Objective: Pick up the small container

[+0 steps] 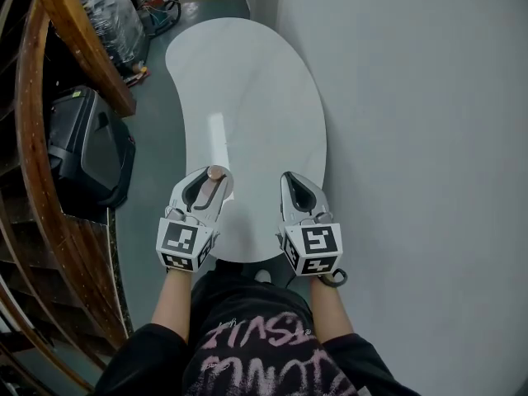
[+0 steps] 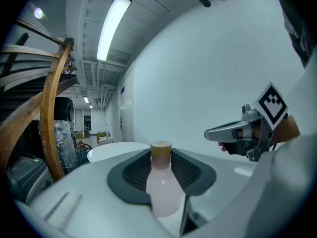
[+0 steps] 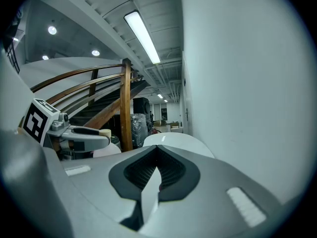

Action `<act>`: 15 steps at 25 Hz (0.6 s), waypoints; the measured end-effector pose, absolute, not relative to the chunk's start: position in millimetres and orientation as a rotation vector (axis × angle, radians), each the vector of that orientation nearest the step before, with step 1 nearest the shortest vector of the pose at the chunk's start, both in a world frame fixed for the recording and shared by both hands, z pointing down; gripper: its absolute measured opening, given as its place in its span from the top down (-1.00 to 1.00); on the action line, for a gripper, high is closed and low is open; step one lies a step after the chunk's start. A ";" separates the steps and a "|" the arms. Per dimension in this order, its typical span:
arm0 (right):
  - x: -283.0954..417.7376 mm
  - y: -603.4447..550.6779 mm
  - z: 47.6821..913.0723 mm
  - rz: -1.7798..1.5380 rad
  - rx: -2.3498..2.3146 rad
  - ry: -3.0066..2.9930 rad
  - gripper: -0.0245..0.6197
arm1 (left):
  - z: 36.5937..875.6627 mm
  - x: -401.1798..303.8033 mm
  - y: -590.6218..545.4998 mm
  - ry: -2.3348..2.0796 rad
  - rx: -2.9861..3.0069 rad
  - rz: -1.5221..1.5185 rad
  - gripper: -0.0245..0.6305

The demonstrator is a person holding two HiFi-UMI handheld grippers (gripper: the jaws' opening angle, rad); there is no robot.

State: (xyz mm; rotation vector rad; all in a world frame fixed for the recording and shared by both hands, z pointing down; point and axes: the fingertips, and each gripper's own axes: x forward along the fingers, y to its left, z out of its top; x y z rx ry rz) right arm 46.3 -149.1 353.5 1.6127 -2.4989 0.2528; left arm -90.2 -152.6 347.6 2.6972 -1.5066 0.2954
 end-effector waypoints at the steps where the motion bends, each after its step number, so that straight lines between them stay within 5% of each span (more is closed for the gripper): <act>1: 46.6 -148.4 352.2 0.248 1.611 -2.502 0.89 | 346.7 -90.0 -151.8 -1.511 2.698 0.297 0.54; 15: 51.6 -132.0 333.4 0.172 1.567 -2.538 0.89 | 323.6 -83.3 -137.1 -1.566 2.727 0.269 0.54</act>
